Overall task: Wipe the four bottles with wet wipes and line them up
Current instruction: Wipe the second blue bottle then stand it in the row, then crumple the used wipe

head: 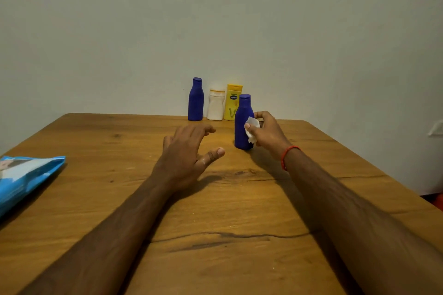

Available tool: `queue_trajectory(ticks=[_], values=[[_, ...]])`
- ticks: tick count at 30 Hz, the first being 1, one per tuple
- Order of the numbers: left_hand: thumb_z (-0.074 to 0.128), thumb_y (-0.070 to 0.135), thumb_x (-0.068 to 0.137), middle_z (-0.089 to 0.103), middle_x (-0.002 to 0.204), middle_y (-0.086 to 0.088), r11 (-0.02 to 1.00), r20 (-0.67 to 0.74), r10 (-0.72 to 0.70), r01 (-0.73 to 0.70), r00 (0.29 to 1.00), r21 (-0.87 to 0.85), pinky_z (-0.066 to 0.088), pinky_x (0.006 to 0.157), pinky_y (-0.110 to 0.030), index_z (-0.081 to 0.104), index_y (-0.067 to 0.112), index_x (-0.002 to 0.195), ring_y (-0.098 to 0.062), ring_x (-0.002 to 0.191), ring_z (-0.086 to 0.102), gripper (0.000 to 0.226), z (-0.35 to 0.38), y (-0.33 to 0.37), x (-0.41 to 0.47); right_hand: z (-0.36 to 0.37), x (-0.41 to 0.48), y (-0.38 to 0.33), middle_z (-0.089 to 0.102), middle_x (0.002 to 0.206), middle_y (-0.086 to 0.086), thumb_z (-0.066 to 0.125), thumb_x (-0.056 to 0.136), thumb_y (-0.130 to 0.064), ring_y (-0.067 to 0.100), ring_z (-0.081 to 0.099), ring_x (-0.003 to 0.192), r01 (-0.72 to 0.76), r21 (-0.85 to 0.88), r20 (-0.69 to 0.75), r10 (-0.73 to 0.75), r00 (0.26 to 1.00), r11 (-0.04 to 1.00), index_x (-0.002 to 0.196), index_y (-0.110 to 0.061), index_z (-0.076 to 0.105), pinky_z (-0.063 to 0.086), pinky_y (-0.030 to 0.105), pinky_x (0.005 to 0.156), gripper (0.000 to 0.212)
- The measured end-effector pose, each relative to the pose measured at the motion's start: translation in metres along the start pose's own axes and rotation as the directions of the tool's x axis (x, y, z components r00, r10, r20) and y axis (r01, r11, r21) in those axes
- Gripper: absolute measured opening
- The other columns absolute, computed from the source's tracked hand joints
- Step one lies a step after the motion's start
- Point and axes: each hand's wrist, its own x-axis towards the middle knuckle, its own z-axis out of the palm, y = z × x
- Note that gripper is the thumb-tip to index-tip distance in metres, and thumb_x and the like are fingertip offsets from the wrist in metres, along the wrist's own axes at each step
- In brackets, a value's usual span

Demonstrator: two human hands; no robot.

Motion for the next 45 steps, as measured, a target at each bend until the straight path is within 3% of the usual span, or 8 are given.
queue_trajectory(ticks=[3,8,18,21,25,39,42,45], values=[[0.044,0.071,0.089,0.046,0.144,0.009,0.999,0.039,-0.004,0.003,0.999,0.042,0.024,0.100,-0.037,0.043,0.037,0.139,-0.010,0.133,0.036,0.060,0.002,-0.005,0.001,-0.001,0.019,0.007,0.055,0.129,0.006,0.063,0.097,-0.019,0.020,0.057,0.111,0.014,0.002,-0.001,-0.014,1.000,1.000,0.135,-0.018,0.044,0.056,0.036,0.082,0.043],[0.042,0.074,0.088,0.045,0.144,0.011,0.998,0.072,-0.027,0.023,0.997,0.056,0.024,0.100,-0.036,0.042,0.039,0.138,-0.008,0.133,0.035,0.061,0.006,-0.010,0.002,0.000,0.050,0.020,0.053,0.137,0.008,0.060,0.098,-0.011,0.016,0.053,0.110,-0.018,0.041,-0.026,0.019,0.999,0.999,0.142,-0.016,0.042,0.043,0.018,0.062,0.048],[0.024,0.085,0.078,0.043,0.141,0.015,0.994,0.098,-0.046,0.036,0.994,0.103,0.023,0.100,-0.035,0.042,0.042,0.135,-0.004,0.130,0.032,0.074,0.009,-0.016,0.006,0.000,0.112,0.045,0.050,0.141,0.007,0.057,0.098,-0.005,0.018,0.051,0.116,-0.042,0.049,-0.075,0.046,0.996,0.998,0.143,-0.018,0.041,0.043,0.016,0.062,0.050],[0.022,0.086,0.078,0.043,0.141,0.016,0.992,0.100,-0.049,0.036,0.994,0.124,0.023,0.101,-0.036,0.041,0.042,0.136,-0.004,0.131,0.032,0.075,0.009,-0.017,0.006,0.005,0.128,0.051,0.049,0.141,0.007,0.057,0.097,-0.003,0.017,0.050,0.114,-0.038,0.069,-0.084,0.044,0.995,0.997,0.143,-0.018,0.041,0.048,0.021,0.070,0.050],[0.019,0.088,0.076,0.042,0.142,0.017,0.991,0.097,-0.057,0.044,0.994,0.128,0.026,0.107,-0.042,0.040,0.044,0.136,-0.005,0.132,0.032,0.078,0.009,-0.019,0.005,0.012,0.145,0.058,0.050,0.139,0.005,0.058,0.096,-0.003,0.024,0.052,0.124,-0.042,0.089,-0.069,0.048,0.996,0.995,0.141,-0.021,0.041,0.056,0.044,0.094,0.052],[0.019,0.092,0.076,0.046,0.136,0.020,0.994,0.061,-0.059,0.054,0.996,0.094,0.030,0.103,-0.042,0.045,0.043,0.133,-0.001,0.128,0.035,0.079,0.011,-0.024,0.003,0.012,0.189,0.081,0.052,0.140,0.005,0.055,0.099,-0.005,0.027,0.052,0.127,-0.024,0.058,-0.019,0.025,1.000,0.998,0.140,-0.020,0.046,0.055,0.049,0.098,0.045],[0.020,0.092,0.077,0.046,0.136,0.020,0.994,0.061,-0.058,0.052,0.996,0.100,0.028,0.102,-0.040,0.044,0.044,0.133,-0.001,0.128,0.035,0.077,0.012,-0.025,0.003,0.009,0.187,0.082,0.050,0.143,0.006,0.055,0.099,-0.004,0.027,0.052,0.128,-0.035,0.052,-0.030,0.037,0.999,0.998,0.142,-0.020,0.045,0.058,0.042,0.092,0.047],[0.021,0.091,0.077,0.046,0.137,0.019,0.994,0.064,-0.059,0.052,0.996,0.095,0.029,0.103,-0.041,0.044,0.044,0.133,-0.001,0.129,0.035,0.077,0.013,-0.026,0.003,0.003,0.180,0.081,0.047,0.145,0.009,0.059,0.096,-0.003,0.026,0.052,0.123,-0.045,0.003,-0.079,0.045,0.996,0.999,0.141,-0.020,0.044,0.056,0.027,0.067,0.051]])
